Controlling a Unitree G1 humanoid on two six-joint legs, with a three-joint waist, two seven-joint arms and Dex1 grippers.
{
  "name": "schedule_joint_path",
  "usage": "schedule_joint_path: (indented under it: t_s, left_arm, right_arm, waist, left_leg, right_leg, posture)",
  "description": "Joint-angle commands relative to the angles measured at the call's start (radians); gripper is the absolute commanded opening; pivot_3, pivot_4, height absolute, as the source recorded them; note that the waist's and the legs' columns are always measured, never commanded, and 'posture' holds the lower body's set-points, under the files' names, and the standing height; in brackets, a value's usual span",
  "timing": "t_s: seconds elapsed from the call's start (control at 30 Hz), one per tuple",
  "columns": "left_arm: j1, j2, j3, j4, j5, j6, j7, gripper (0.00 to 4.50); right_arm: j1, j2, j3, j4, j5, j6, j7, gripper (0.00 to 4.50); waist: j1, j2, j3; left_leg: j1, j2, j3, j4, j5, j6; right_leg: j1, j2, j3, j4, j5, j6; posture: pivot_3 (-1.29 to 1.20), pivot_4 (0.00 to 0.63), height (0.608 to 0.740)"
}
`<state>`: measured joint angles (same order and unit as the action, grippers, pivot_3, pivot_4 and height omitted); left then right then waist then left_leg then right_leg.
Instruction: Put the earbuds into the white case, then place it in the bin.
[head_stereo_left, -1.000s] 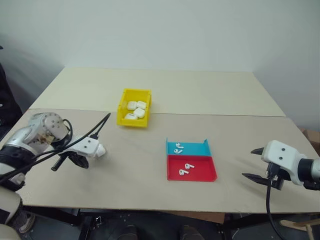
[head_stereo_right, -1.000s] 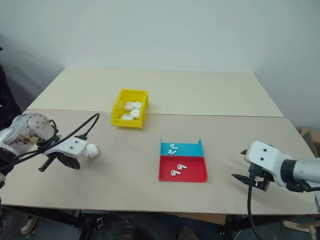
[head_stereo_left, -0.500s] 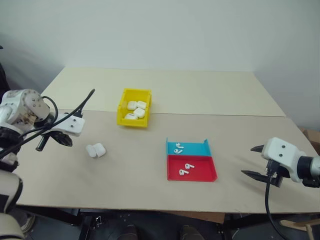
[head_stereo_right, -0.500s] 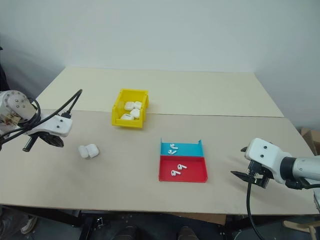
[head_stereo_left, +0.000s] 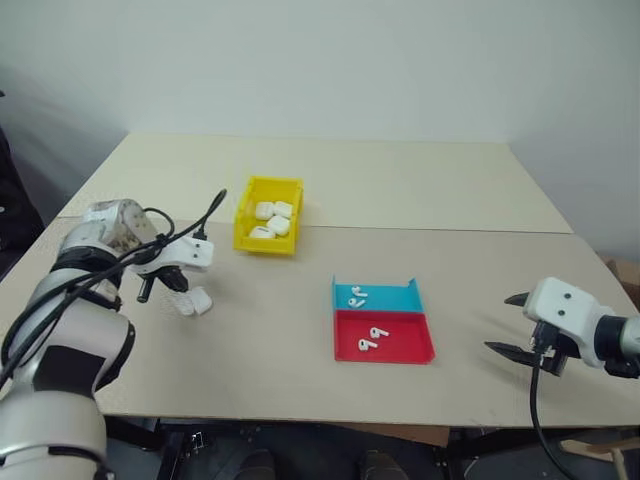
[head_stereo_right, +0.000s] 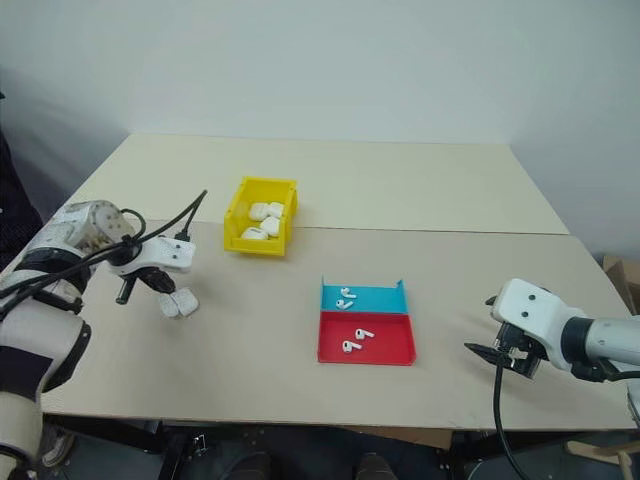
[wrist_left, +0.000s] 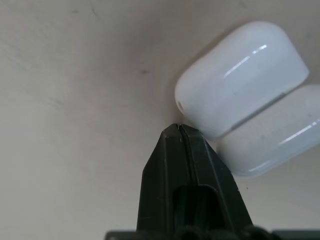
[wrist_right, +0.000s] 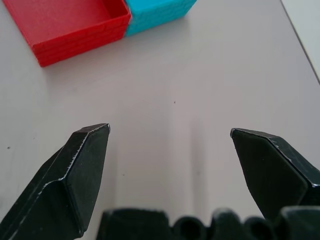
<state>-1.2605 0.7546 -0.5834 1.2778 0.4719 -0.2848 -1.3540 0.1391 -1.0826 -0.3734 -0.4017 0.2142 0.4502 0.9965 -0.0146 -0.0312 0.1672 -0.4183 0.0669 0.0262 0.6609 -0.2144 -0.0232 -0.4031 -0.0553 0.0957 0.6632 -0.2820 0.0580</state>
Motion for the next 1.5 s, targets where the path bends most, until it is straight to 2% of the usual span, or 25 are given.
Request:
schedule_joint_path:
  t_s: [0.03, 0.4, 0.73, 0.9, 1.07, 1.2, 1.3, 1.37, 1.43, 1.5]
  left_arm:
    - [-0.047, -0.038, 0.027, 0.010, 0.005, -0.018, -0.010, 0.03]
    - [-0.032, -0.104, 0.039, 0.001, 0.018, -0.069, -0.107, 0.03]
    - [0.011, -0.087, 0.058, -0.057, -0.006, -0.155, -0.241, 0.03]
    - [0.055, -0.042, 0.028, -0.116, -0.042, -0.208, -0.260, 0.03]
    - [0.123, 0.069, -0.084, -0.268, -0.189, -0.218, -0.260, 0.03]
    - [0.214, 0.229, -0.218, -0.539, -0.371, -0.145, -0.260, 0.03]
    - [0.258, 0.298, -0.240, -0.676, -0.427, -0.100, -0.260, 0.03]
    - [0.291, 0.269, -0.161, -0.713, -0.438, -0.081, -0.254, 0.03]
    - [0.317, 0.208, -0.072, -0.750, -0.433, 0.004, -0.174, 0.03]
    - [0.337, 0.175, -0.011, -0.808, -0.456, 0.082, -0.159, 0.03]
  right_arm:
    - [0.018, 0.006, -0.062, -0.036, -0.005, 0.013, -0.015, 4.50]
    - [0.085, 0.029, -0.107, -0.085, -0.017, 0.038, -0.035, 4.50]
    - [0.105, 0.041, -0.104, -0.091, -0.035, 0.040, -0.057, 4.50]
    - [0.090, 0.037, -0.082, -0.078, -0.047, 0.027, -0.059, 4.50]
    - [0.071, 0.032, -0.069, -0.059, -0.050, 0.023, -0.059, 4.50]
    - [0.057, 0.029, -0.052, -0.040, -0.060, 0.012, -0.055, 4.50]
    - [0.044, 0.025, -0.029, -0.019, -0.075, -0.011, -0.055, 4.50]
    - [0.019, 0.026, -0.003, -0.003, -0.077, -0.015, -0.058, 4.50]
    - [-0.003, 0.028, 0.017, 0.013, -0.084, -0.024, -0.060, 4.50]
    - [-0.017, 0.027, 0.029, 0.024, -0.086, -0.027, -0.057, 4.50]
  waist:
    - [0.002, 0.000, 0.000]
    - [0.000, 0.000, 0.000]
    - [-0.001, 0.000, 0.000]
    - [-0.003, 0.000, 0.000]
    - [-0.014, 0.000, 0.000]
    - [-0.028, 0.000, 0.000]
    - [-0.028, 0.001, 0.000]
    - [-0.025, 0.001, 0.000]
    - [-0.014, 0.001, -0.001]
    - [-0.001, 0.001, -0.001]
  left_leg:
    - [0.000, 0.000, 0.000, 0.000, 0.000, 0.000]
    - [0.000, 0.000, 0.000, 0.000, 0.000, 0.000]
    - [0.000, -0.001, 0.000, 0.000, 0.000, 0.000]
    - [0.001, -0.001, 0.000, 0.000, 0.000, 0.000]
    - [0.001, 0.000, 0.000, 0.000, 0.000, 0.000]
    - [0.002, 0.000, 0.000, 0.000, 0.000, 0.000]
    - [0.003, 0.000, 0.000, 0.000, 0.000, 0.000]
    - [0.003, 0.000, 0.000, 0.000, 0.000, 0.000]
    - [0.005, 0.000, 0.000, 0.000, 0.000, 0.000]
    - [0.008, 0.000, 0.000, 0.001, 0.000, 0.000]
  right_leg:
    - [0.000, 0.000, 0.000, 0.000, 0.000, 0.000]
    - [0.000, 0.000, 0.000, 0.000, 0.000, 0.000]
    - [0.001, 0.000, 0.000, 0.000, 0.000, 0.000]
    - [0.001, 0.000, 0.000, 0.000, 0.000, 0.000]
    - [0.001, 0.000, 0.001, 0.001, 0.000, 0.000]
    - [0.002, 0.000, 0.001, 0.001, 0.000, 0.000]
    - [0.002, 0.000, 0.001, 0.001, 0.000, 0.000]
    - [0.002, 0.000, 0.001, 0.001, 0.000, 0.000]
    - [0.005, -0.001, 0.001, 0.001, 0.000, 0.000]
    - [0.009, -0.001, 0.000, 0.001, 0.000, 0.001]
  posture:
    - [0.00, 0.150, 0.740]
    - [0.00, 0.150, 0.740]
    - [0.00, 0.150, 0.740]
    - [0.00, 0.150, 0.740]
    - [0.00, 0.150, 0.740]
    - [0.00, 0.150, 0.740]
    - [0.00, 0.150, 0.740]
    - [0.00, 0.150, 0.740]
    - [0.00, 0.150, 0.740]
    - [0.00, 0.150, 0.740]
